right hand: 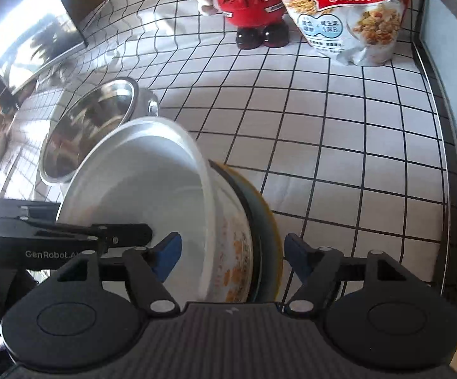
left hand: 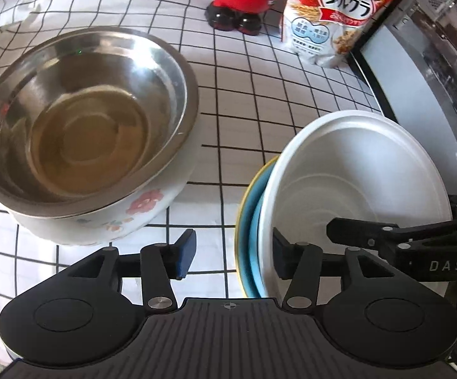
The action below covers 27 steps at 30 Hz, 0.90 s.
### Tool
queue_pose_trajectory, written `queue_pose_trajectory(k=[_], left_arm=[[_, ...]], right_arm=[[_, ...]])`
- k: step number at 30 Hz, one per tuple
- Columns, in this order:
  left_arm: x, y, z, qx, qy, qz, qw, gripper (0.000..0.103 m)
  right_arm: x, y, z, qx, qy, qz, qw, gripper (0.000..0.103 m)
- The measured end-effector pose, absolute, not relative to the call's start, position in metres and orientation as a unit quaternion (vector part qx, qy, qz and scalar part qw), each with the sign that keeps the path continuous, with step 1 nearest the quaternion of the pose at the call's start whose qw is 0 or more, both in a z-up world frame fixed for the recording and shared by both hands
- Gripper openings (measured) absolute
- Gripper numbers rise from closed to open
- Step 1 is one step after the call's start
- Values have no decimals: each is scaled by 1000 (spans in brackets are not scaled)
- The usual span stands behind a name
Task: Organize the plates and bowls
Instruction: 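Carry the nested bowl stack toward the steel bowl with both tools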
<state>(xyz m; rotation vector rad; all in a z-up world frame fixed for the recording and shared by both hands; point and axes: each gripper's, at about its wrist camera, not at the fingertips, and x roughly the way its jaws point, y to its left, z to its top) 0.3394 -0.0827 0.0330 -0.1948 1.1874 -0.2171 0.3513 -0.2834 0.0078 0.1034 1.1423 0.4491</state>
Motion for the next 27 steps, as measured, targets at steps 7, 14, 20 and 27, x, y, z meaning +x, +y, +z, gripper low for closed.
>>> queue_pose_trajectory(k=[7, 14, 20, 27], left_arm=[[346, -92, 42, -58, 560, -108, 820, 50], [352, -97, 48, -32, 552, -124, 824, 50], [358, -102, 59, -11, 545, -147, 826, 51], [362, -100, 49, -26, 558, -159, 814, 55]], right_arm=[[357, -295, -6, 93, 580, 159, 794, 84], [342, -282, -7, 49, 575, 162, 801, 91], [347, -296, -17, 99, 581, 188, 786, 91], [355, -326, -33, 222, 576, 209, 759, 91]])
